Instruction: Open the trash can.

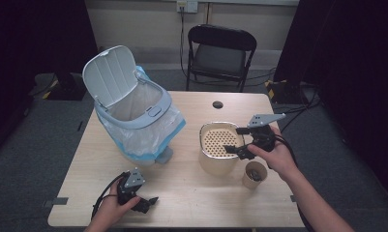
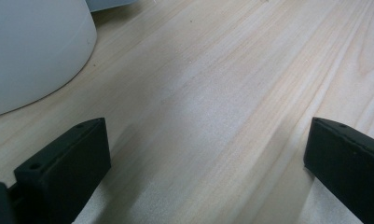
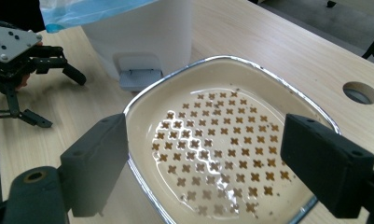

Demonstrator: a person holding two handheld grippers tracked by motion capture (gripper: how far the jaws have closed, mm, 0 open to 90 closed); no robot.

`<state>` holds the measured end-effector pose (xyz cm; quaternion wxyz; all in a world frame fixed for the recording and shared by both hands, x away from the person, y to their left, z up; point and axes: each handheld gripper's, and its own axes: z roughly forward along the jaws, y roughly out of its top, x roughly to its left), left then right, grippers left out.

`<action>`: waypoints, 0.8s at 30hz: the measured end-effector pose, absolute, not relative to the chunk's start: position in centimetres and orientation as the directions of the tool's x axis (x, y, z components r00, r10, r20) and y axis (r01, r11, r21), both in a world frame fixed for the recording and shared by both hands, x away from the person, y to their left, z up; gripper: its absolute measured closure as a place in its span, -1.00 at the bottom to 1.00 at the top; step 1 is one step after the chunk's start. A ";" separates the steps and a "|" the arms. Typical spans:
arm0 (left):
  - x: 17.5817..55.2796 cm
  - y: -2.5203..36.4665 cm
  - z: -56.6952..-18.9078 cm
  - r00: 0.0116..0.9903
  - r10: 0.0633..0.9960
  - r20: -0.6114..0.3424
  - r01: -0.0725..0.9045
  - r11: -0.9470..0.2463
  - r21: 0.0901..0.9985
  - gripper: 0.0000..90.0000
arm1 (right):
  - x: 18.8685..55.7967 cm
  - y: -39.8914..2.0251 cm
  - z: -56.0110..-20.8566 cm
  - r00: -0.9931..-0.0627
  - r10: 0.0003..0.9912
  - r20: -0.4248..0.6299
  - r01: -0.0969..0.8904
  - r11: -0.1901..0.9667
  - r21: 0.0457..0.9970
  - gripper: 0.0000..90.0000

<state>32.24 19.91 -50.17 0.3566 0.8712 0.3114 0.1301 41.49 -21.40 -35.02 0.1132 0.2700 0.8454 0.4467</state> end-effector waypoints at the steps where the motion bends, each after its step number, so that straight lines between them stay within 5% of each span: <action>1: 32.2 19.9 -50.2 0.772 0.636 0.004 0.450 -0.551 0.703 -1.00 | 41.4 -21.6 -35.1 -0.827 0.560 0.052 0.358 0.452 0.817 -0.68; 24: 32.2 19.9 -50.2 0.770 0.639 0.001 0.452 -0.546 0.705 -1.00 | 39.5 -25.2 -37.7 -0.803 0.590 0.078 0.388 0.420 0.820 -0.68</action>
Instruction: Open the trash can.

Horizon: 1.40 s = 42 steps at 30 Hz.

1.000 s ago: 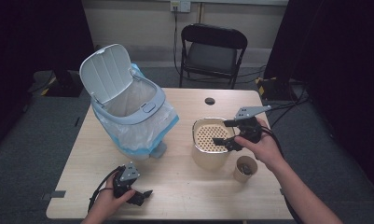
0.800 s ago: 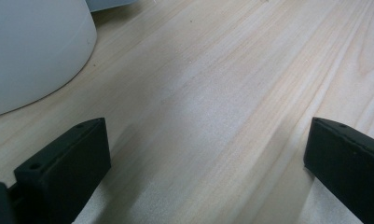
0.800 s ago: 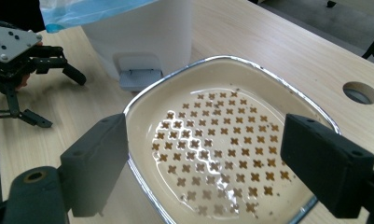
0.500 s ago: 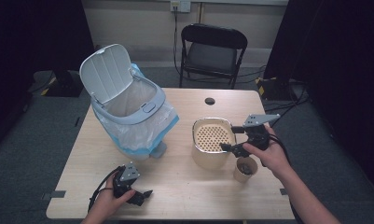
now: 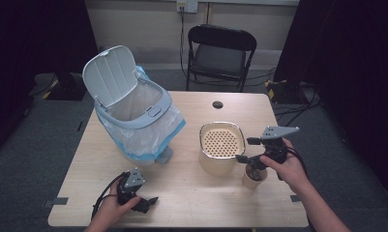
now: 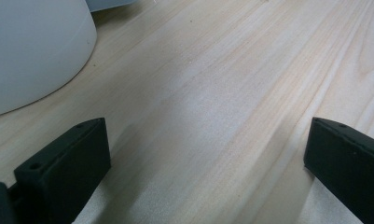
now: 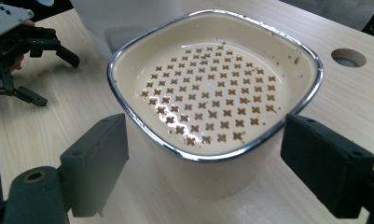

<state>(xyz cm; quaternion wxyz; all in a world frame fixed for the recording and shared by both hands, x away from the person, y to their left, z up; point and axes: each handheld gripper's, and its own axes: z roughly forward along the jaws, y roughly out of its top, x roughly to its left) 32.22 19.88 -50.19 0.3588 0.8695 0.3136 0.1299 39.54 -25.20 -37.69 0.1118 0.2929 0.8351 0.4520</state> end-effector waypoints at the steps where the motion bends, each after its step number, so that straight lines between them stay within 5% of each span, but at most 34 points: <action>1: 32.2 19.9 -50.2 0.770 0.638 0.001 0.452 -0.545 0.706 -1.00 | 39.5 -25.4 -37.8 -0.801 0.593 0.080 0.390 0.417 0.821 -0.68; 42: 32.2 19.9 -50.2 0.770 0.638 0.001 0.452 -0.546 0.706 -1.00 | 36.2 -30.0 -42.6 -0.760 0.637 0.127 0.445 0.368 0.816 -0.68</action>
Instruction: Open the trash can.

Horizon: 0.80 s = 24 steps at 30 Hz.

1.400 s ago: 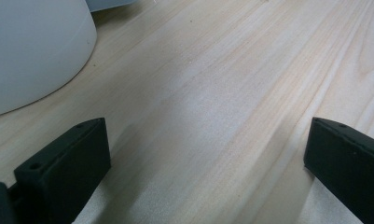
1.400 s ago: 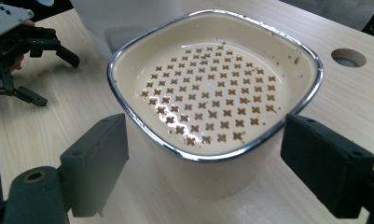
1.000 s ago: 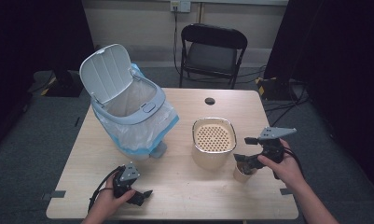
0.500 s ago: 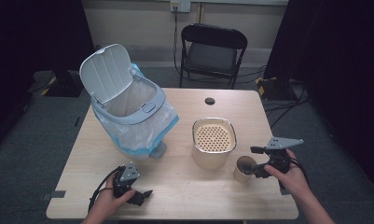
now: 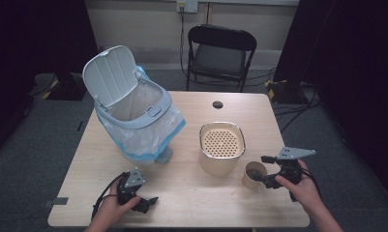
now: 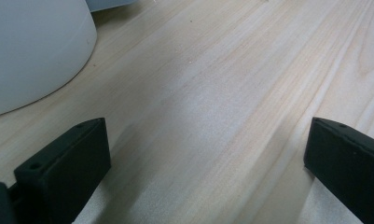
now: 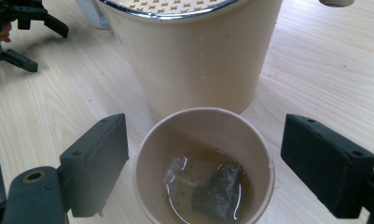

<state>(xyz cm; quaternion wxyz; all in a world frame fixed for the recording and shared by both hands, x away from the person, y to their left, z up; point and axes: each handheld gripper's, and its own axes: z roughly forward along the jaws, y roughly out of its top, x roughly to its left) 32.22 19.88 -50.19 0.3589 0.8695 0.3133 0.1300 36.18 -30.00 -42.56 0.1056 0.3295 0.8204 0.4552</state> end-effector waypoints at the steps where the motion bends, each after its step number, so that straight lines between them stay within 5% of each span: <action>1: 32.2 19.9 -50.2 0.770 0.638 0.001 0.452 -0.546 0.706 -1.00 | 36.2 -30.1 -42.7 -0.762 0.636 0.124 0.438 0.365 0.822 -0.68; 24: 32.2 19.9 -50.2 0.770 0.638 0.001 0.452 -0.546 0.706 -1.00 | 35.3 -31.1 -44.5 -0.770 0.624 0.135 0.432 0.354 0.829 -0.69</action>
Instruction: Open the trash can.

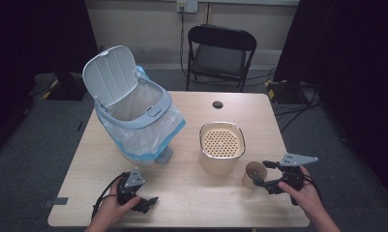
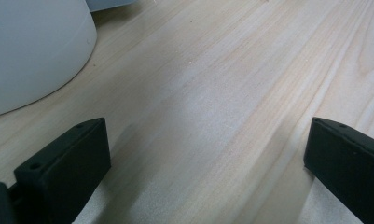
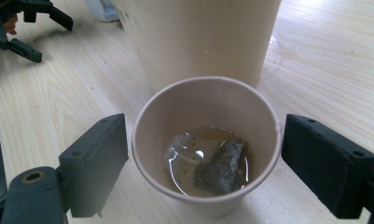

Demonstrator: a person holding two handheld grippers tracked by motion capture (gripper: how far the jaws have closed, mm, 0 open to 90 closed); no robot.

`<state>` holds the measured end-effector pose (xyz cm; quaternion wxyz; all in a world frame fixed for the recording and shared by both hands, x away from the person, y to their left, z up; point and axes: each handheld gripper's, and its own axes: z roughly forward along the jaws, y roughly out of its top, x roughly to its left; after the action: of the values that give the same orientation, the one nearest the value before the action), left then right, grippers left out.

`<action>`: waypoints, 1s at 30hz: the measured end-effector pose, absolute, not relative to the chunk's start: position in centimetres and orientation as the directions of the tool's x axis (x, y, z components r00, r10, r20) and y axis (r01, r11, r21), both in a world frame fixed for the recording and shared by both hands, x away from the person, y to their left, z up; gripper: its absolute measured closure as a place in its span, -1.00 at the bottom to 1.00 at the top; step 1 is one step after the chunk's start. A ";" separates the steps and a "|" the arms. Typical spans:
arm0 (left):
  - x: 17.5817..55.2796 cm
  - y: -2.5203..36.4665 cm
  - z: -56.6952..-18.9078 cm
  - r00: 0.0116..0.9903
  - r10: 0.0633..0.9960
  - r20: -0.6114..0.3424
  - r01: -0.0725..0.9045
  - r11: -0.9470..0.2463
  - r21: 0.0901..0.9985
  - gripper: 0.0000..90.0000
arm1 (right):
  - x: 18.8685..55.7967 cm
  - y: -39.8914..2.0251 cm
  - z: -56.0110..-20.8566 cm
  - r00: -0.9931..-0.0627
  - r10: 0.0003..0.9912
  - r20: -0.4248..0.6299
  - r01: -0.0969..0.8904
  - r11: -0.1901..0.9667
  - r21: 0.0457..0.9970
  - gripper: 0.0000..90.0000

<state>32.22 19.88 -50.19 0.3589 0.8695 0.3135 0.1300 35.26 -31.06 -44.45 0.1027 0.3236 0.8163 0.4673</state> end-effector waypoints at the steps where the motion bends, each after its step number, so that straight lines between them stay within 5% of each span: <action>1: 32.2 19.9 -50.2 0.770 0.638 0.001 0.452 -0.546 0.706 -1.00 | 35.2 -31.0 -44.7 -0.769 0.625 0.136 0.436 0.357 0.826 -0.69; 30: 32.2 19.9 -50.2 0.770 0.638 0.001 0.452 -0.546 0.705 -1.00 | 35.6 -30.2 -48.5 -0.754 0.644 0.130 0.434 0.340 0.834 -0.64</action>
<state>32.22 19.88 -50.19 0.3587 0.8696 0.3135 0.1301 35.58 -30.25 -48.46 0.1119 0.3321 0.8109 0.4686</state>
